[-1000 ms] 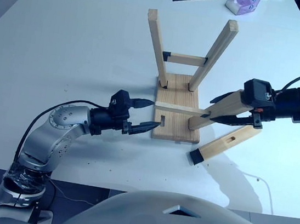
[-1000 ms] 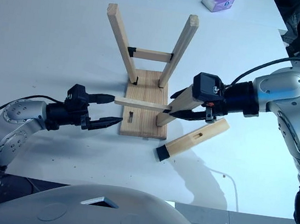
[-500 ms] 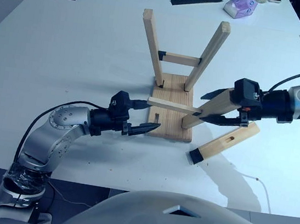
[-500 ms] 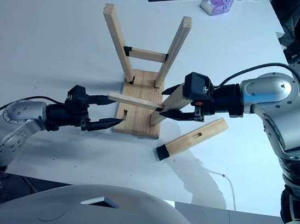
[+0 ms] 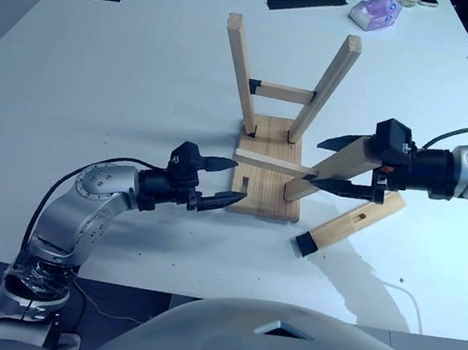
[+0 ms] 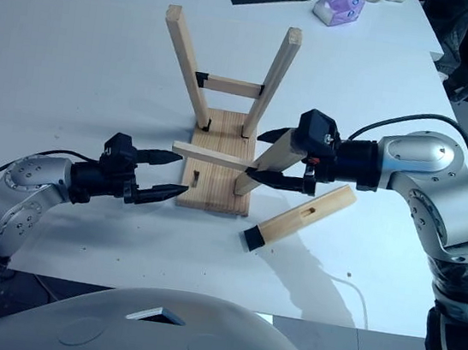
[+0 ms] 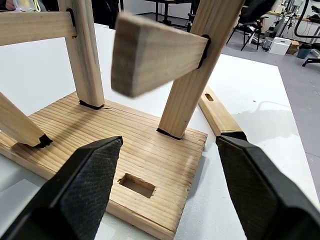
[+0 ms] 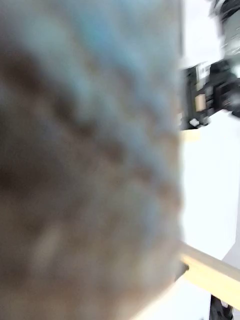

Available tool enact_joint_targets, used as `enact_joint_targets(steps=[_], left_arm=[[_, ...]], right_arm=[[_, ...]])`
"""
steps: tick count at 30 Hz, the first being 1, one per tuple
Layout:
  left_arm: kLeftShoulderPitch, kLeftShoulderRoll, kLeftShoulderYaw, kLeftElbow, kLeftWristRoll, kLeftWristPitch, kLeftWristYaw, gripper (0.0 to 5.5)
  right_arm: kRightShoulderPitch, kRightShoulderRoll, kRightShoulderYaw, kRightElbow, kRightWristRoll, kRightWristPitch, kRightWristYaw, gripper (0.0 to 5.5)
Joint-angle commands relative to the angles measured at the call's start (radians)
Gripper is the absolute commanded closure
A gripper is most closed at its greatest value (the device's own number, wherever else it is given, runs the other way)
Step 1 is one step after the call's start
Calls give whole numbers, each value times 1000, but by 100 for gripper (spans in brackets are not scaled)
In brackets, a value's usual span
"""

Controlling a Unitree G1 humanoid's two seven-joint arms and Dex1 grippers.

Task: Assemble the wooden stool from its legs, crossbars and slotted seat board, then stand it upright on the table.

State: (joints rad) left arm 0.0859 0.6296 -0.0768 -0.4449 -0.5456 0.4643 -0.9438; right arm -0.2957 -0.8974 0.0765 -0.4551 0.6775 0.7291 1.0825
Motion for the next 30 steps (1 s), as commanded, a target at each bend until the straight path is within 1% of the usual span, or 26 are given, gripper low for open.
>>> enact_joint_targets(steps=[1,3,7,10,14,18,23,26,30], left_arm=[[-12,13,2,1,4,-4,-8,203],[-7,11,1,-3,5,-6,-7,203],[3,7,1,-8,6,-10,-3,203],[7,7,1,-9,5,-13,-4,203],[18,18,1,-19,2,-21,-19,203],[63,53,-5,-64,-12,-36,-76,203],[58,57,2,-51,-7,-41,-86,203],[62,64,9,-49,-11,-42,-92,203],[66,71,10,-47,-10,-45,-98,203]], right_arm=[[-80,26,-85,-2,130,95,-29,126],[-106,24,-119,1,180,126,-31,96],[-145,16,-173,22,243,162,-34,96],[-136,-19,-209,41,235,150,-14,96],[-49,-98,-250,74,181,100,69,96],[28,-154,-337,123,201,90,159,96],[99,-208,-434,153,208,86,243,96],[155,-280,-441,225,96,-16,327,96],[220,-354,-340,343,-181,-334,404,96]])
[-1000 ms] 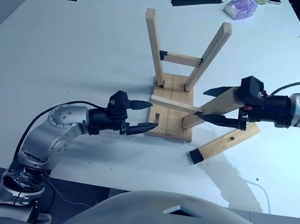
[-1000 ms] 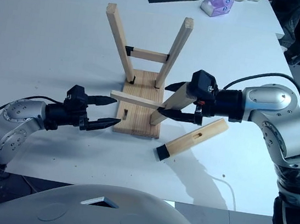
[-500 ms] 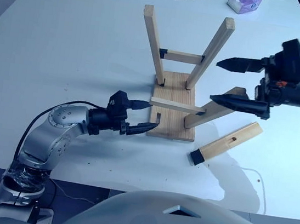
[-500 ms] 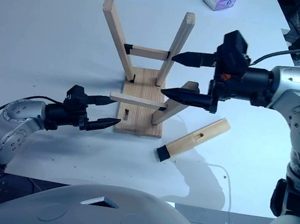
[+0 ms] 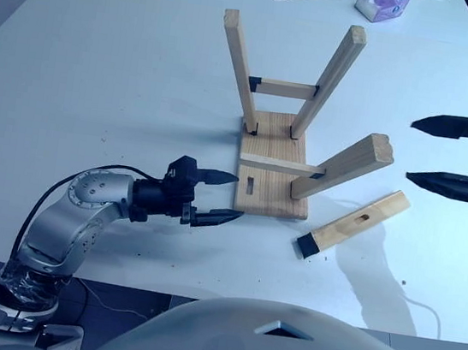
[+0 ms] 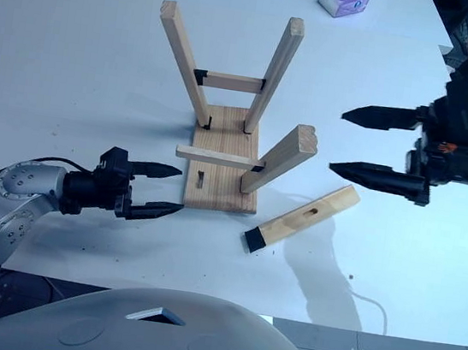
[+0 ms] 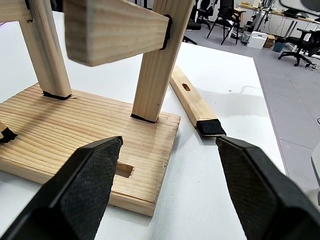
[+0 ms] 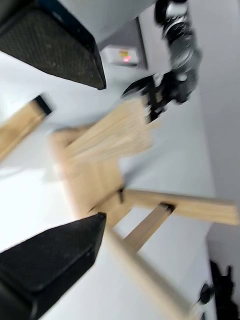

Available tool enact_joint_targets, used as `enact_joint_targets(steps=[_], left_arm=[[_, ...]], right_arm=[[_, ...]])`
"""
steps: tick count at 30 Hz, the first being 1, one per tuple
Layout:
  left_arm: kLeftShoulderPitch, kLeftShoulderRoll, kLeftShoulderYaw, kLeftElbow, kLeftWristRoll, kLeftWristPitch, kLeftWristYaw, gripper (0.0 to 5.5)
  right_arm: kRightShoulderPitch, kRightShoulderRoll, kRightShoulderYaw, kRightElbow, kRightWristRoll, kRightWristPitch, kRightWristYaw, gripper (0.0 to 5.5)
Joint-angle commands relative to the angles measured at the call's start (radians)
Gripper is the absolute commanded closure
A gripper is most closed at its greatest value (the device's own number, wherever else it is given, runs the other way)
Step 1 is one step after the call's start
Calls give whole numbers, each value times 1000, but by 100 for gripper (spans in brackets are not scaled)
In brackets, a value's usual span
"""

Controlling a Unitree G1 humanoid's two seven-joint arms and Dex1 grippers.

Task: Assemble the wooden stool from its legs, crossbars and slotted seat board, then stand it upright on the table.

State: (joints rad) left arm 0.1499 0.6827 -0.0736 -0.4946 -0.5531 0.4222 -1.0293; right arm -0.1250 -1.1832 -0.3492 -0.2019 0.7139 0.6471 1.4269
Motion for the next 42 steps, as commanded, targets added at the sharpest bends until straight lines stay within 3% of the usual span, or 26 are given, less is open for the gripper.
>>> enact_joint_targets(steps=[1,11,15,20,28,35,42], left_arm=[[-1,20,7,4,-5,-2,-15,203],[-72,54,-6,39,-18,18,-74,203],[-75,53,-6,44,-13,18,-74,203],[-71,50,-4,43,-13,19,-66,203],[-80,51,-11,39,-18,28,-72,203],[-76,43,-18,28,-21,34,-64,203],[-69,46,-15,19,-28,37,-64,203]], right_arm=[[56,-75,115,107,-272,-317,65,96],[67,-44,364,105,-515,-555,84,96],[92,3,330,156,-471,-451,24,96],[203,99,267,-85,-229,-188,-62,96],[341,222,414,-291,-283,-112,-276,96],[284,340,551,-290,-377,-100,-420,96],[326,311,587,-328,-389,-99,-410,96]])
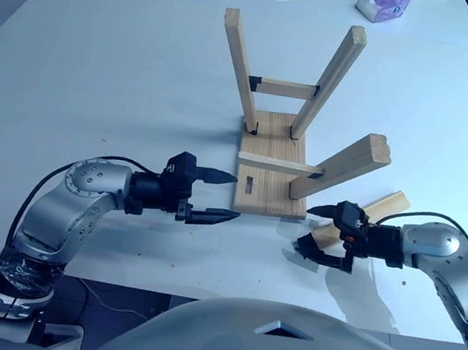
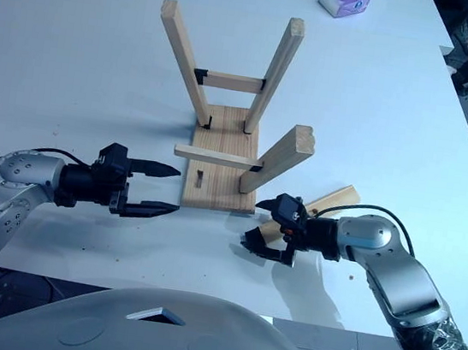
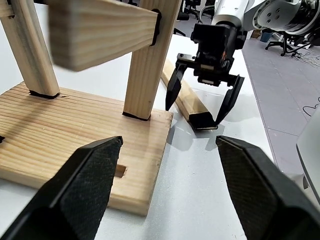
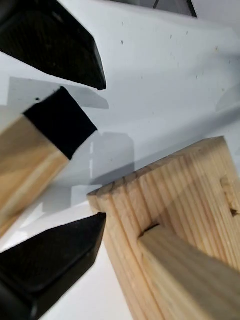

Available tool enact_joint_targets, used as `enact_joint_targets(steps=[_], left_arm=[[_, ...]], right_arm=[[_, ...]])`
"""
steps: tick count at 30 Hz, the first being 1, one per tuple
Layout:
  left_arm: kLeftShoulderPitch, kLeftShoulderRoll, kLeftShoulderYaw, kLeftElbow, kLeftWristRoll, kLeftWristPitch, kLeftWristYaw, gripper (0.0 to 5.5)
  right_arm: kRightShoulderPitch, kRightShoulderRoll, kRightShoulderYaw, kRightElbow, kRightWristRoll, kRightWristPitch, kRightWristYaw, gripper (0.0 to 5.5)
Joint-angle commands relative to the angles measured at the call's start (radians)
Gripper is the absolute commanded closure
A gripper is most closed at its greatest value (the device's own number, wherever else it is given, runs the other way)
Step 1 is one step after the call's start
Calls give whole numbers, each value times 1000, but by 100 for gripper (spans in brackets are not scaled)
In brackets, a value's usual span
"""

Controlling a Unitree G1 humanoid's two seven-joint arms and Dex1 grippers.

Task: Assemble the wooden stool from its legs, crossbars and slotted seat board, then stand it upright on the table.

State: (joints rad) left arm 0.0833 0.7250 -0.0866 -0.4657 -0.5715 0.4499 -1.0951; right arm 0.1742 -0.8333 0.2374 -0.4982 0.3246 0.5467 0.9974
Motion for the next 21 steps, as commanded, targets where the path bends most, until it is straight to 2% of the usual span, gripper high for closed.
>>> enact_joint_targets(steps=[1,10,16,21], left_arm=[[0,4,-1,-11,-11,10,2,203],[25,-6,-1,-29,-11,10,23,203],[37,-8,6,-34,-11,9,34,203],[47,-16,8,-39,-9,4,47,203]], right_arm=[[38,-53,-3,-35,1,-2,29,96],[108,-148,-14,-15,-27,-44,86,96],[163,-253,-84,42,-62,-143,140,96],[183,-291,-135,72,-65,-207,169,96]])
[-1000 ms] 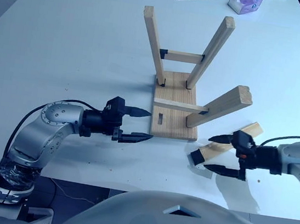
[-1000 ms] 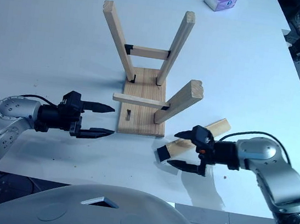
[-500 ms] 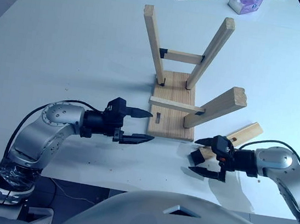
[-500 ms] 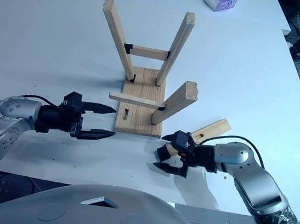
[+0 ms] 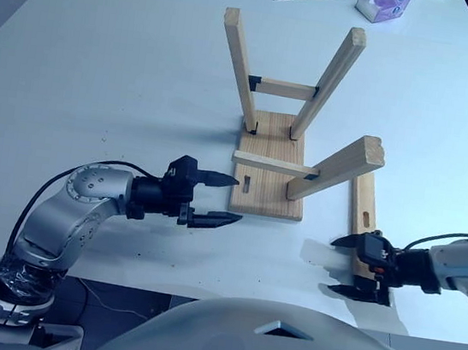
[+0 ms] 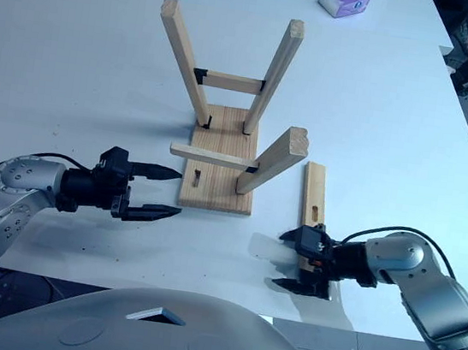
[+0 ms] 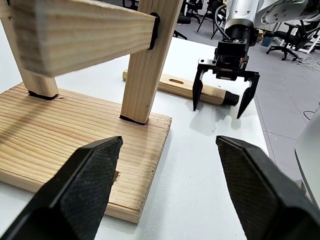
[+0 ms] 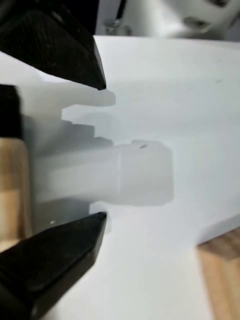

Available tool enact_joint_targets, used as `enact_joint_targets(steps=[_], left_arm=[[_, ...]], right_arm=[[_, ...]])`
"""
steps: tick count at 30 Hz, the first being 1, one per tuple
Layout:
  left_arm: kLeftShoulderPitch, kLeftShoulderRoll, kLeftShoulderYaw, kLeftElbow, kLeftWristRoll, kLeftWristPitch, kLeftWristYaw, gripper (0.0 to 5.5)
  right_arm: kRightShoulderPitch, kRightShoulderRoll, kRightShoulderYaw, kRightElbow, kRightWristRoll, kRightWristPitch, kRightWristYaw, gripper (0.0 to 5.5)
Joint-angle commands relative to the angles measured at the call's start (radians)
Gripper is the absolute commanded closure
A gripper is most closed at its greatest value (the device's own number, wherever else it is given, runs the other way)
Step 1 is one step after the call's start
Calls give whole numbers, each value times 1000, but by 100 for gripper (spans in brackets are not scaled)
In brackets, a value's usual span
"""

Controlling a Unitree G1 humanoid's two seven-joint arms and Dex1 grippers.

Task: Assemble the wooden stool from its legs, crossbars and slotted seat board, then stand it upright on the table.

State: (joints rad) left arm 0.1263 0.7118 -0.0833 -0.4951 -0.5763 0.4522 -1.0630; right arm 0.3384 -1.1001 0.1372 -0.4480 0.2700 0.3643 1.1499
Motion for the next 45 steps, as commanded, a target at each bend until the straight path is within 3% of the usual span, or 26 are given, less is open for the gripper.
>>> enact_joint_targets(steps=[1,6,11,15,21,25,29,36,45], left_arm=[[5,-3,4,-10,-3,0,16,203],[13,-8,7,-15,-2,-3,25,203],[44,-9,25,-32,-3,-9,38,203],[111,-14,58,-61,-2,-19,71,203],[173,-22,86,-81,1,-30,112,203],[179,-25,91,-82,1,-31,130,203],[185,-27,91,-85,-1,-30,142,203],[209,-28,104,-95,-7,-32,156,203],[201,-32,105,-95,-14,-27,169,203]], right_arm=[[20,-23,-51,15,7,-20,20,96],[60,-33,-136,-21,32,-32,36,96],[112,33,-425,-198,273,134,-8,96],[194,100,-566,-312,266,239,-140,96],[347,226,-484,-405,82,318,-388,96],[373,279,-412,-400,18,344,-479,96],[336,329,-410,-362,5,380,-545,96],[345,352,-440,-336,3,387,-548,96],[443,357,-365,-232,-52,317,-515,96]])
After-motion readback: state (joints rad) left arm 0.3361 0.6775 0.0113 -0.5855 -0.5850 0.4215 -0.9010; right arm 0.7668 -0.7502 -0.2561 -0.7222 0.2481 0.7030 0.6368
